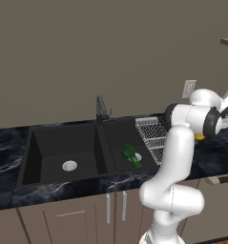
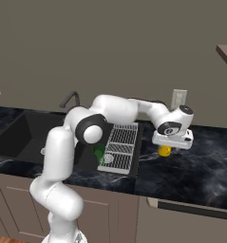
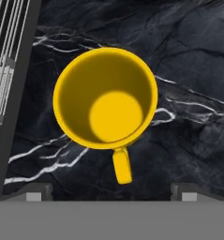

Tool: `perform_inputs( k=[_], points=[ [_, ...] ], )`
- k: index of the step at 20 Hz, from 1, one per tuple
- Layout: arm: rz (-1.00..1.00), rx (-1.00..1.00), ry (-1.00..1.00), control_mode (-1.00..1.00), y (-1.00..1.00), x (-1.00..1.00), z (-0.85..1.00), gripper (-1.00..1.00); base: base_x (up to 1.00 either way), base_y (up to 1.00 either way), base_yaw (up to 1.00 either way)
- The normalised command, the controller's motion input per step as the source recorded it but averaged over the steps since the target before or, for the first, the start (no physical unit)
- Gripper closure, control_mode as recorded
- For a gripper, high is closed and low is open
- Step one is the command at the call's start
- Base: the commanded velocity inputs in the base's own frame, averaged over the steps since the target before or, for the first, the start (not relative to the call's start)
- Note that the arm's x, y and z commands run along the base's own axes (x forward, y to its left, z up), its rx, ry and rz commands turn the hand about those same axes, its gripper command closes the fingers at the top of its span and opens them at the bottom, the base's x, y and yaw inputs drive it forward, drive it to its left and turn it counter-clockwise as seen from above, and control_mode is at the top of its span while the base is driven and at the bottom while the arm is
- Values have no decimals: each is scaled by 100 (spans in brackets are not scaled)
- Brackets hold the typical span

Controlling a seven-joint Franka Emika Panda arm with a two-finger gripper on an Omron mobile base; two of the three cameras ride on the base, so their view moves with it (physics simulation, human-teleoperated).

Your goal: Move any existing items from the left basin to the right basin for drying. Then move the mug from the counter to the left basin of the sink for washing.

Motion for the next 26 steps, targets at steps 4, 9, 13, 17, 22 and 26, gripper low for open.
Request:
perform_inputs(
  k=[4,9,13,17,22,26],
  points=[
    [0,0,0,-100,-5,0,-19,-100,0,0,0],
    [0,0,0,-100,0,0,-17,-100,0,0,0],
    [1,0,0,-100,0,0,-21,-100,0,0,0],
    [1,0,0,-100,0,0,-20,-100,0,0,0],
    [1,0,0,-100,0,0,-14,-100,0,0,0],
    [0,0,0,-100,0,-3,-1,-100,0,0,0]
  ],
)
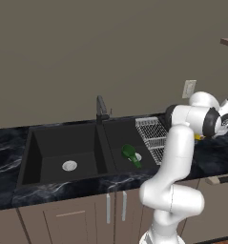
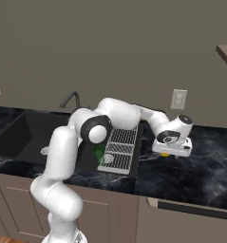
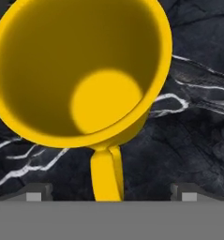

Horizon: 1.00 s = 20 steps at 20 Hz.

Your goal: Move any existing items from the left basin to the right basin for drying. Then move the mug from the counter to the left basin of the sink for washing.

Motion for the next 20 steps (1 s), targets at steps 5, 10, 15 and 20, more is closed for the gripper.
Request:
perform_inputs(
  k=[5,10,15,20],
  points=[
    [0,0,-10,-100,0,-14,6,-100,0,0,0],
    [0,0,-6,-100,0,-7,1,-100,0,0,0],
    [2,0,-1,-100,0,0,0,-100,0,0,0],
    [3,0,-1,-100,0,0,0,-100,0,0,0]
  ],
)
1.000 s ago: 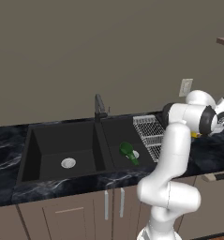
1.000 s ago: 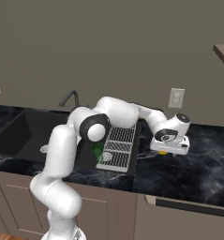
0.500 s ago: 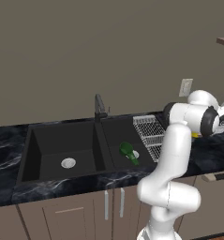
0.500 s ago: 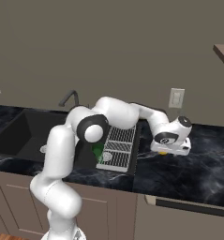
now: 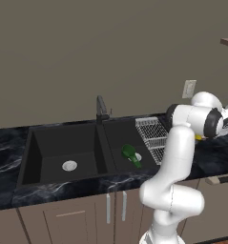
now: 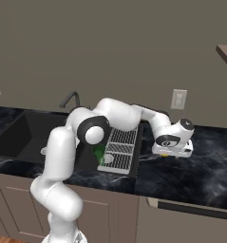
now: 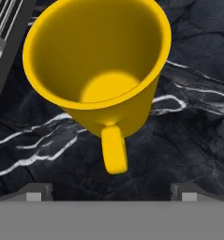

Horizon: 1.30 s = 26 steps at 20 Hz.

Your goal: Move any existing items from the left basin to the right basin for drying. Then move the mug from the counter to the left basin of the sink for washing.

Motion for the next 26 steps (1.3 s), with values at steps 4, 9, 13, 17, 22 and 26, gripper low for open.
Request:
perform_inputs(
  k=[4,9,13,17,22,26],
  points=[
    [2,0,0,-100,0,2,1,-100,0,0,0],
    [0,0,0,-100,0,10,5,-100,0,0,0],
    [0,0,1,-100,0,17,7,-100,0,0,0],
    [0,0,0,-100,0,9,0,-100,0,0,0],
    [0,0,1,-100,0,8,0,-100,0,0,0],
    [0,0,1,-100,0,3,0,-100,0,0,0]
  ],
)
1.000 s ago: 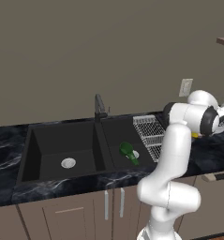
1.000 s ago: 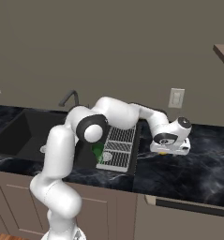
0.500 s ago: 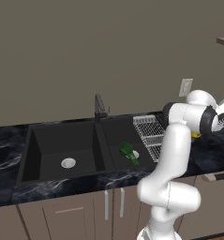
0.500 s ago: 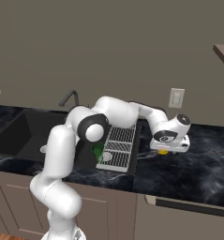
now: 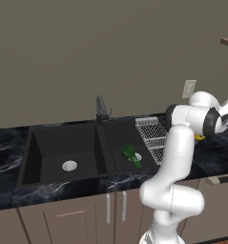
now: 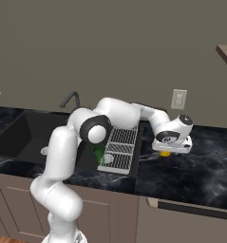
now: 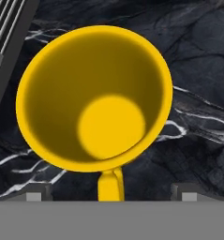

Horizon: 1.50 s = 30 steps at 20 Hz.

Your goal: Move any existing items from the left basin to the right basin for drying. Then move the mug from the counter to the left basin of the sink for washing.

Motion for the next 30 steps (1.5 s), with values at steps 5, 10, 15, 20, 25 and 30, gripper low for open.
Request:
perform_inputs(
  k=[5,10,15,20,25,30],
  points=[
    [0,0,1,-100,0,7,0,100,0,0,0],
    [0,0,0,-100,0,0,0,100,0,0,0],
    [0,0,0,-100,0,0,0,100,0,0,0],
    [0,0,0,-100,0,0,0,100,0,0,0],
    [0,0,0,-100,0,0,0,100,0,0,0],
    [0,0,0,-100,0,0,0,100,0,0,0]
  ],
)
